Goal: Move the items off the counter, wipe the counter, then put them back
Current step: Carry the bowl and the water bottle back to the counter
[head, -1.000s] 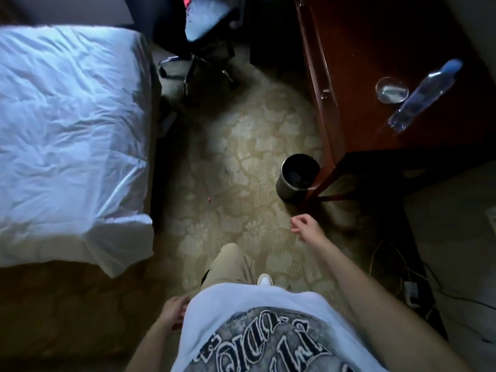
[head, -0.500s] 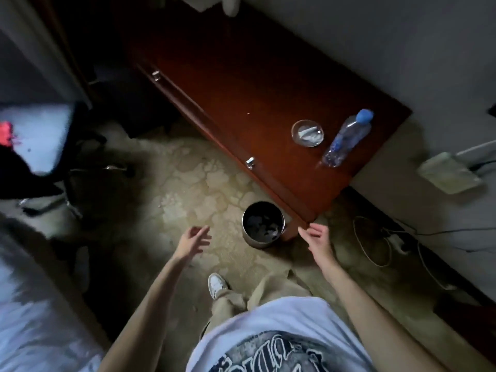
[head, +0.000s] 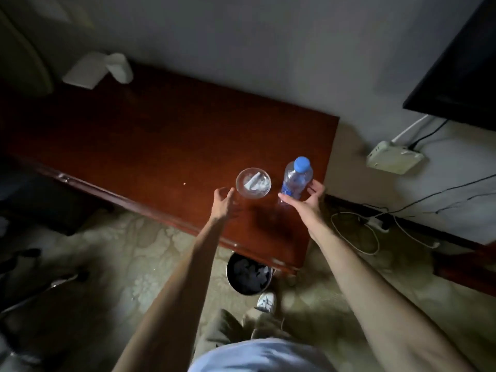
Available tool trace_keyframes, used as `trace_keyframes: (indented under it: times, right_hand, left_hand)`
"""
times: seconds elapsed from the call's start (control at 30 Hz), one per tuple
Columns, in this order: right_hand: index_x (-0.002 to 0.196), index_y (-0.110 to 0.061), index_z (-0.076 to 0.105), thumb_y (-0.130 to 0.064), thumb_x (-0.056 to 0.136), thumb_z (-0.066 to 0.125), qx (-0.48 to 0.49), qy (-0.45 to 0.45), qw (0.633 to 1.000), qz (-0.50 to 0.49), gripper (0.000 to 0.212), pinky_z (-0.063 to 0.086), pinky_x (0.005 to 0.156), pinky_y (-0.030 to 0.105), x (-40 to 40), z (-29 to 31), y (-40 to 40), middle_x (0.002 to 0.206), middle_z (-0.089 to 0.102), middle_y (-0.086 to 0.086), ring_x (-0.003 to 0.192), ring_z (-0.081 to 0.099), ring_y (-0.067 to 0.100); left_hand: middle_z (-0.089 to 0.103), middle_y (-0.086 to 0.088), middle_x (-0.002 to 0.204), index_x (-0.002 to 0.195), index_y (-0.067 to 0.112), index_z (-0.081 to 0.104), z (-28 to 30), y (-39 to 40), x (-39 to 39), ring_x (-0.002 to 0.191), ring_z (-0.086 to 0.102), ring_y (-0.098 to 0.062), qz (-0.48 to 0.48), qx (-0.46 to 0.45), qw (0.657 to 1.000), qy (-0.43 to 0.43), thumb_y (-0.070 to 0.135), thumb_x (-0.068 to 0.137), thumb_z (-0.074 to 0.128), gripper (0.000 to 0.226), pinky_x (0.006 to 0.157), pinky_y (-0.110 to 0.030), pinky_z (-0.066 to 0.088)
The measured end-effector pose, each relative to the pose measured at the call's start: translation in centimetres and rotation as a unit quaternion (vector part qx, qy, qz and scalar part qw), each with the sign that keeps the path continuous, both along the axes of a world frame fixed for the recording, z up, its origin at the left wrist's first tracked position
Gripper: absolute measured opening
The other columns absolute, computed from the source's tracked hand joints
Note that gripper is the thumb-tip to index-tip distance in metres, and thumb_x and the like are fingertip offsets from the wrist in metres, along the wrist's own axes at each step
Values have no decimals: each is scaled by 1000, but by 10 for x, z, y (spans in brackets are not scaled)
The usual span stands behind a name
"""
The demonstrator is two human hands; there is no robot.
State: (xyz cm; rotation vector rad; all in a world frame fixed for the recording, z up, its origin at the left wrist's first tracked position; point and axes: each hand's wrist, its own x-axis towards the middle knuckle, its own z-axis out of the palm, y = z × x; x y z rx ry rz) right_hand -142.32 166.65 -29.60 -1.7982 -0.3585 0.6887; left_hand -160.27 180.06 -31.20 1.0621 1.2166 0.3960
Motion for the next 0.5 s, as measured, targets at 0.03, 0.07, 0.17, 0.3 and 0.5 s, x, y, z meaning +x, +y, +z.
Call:
trace_keyframes:
  times: [0.03,0.07,0.17,0.3,0.5]
  right_hand:
    - [134,-14,29,-19,57,92,0,4,1000,-7,99,32,105,27,3,-4,5,140,35,5,129,40,16]
    - [133,-15,30,-18,55,92,-2,4,1000,-15,100,33,107,28,5,-8,8,141,35,5,129,40,16]
    - [129,-26,36,-19,52,93,2,-8,1000,-15,96,38,103,24,9,-20,15,135,43,0,120,47,10]
    - [127,-6,50,-4,62,87,-9,31,999,5,75,49,89,15,12,-29,28,122,63,12,103,61,15]
    - [125,6,51,3,65,84,-21,42,998,-53,68,46,79,8,7,-22,2,110,65,11,79,63,-14]
  left_hand:
    - [62,-17,102,138,16,34,-3,5,10,61,68,-23,-3,-6,1000,9,39,97,55,51,50,-33,58]
    - [61,-17,107,139,17,32,-7,7,19,56,69,-20,-5,-17,1000,16,40,96,56,53,46,-30,57]
    - [60,-19,121,135,21,29,-23,12,43,56,73,-26,-11,-48,999,6,45,96,53,51,52,-36,60]
    - [55,-29,127,131,22,30,-39,18,63,57,72,-37,21,-14,1000,5,47,100,41,42,57,-48,61]
    - [48,-30,135,117,25,35,-28,24,62,61,71,-37,-31,-10,999,-23,42,104,33,22,54,-41,59]
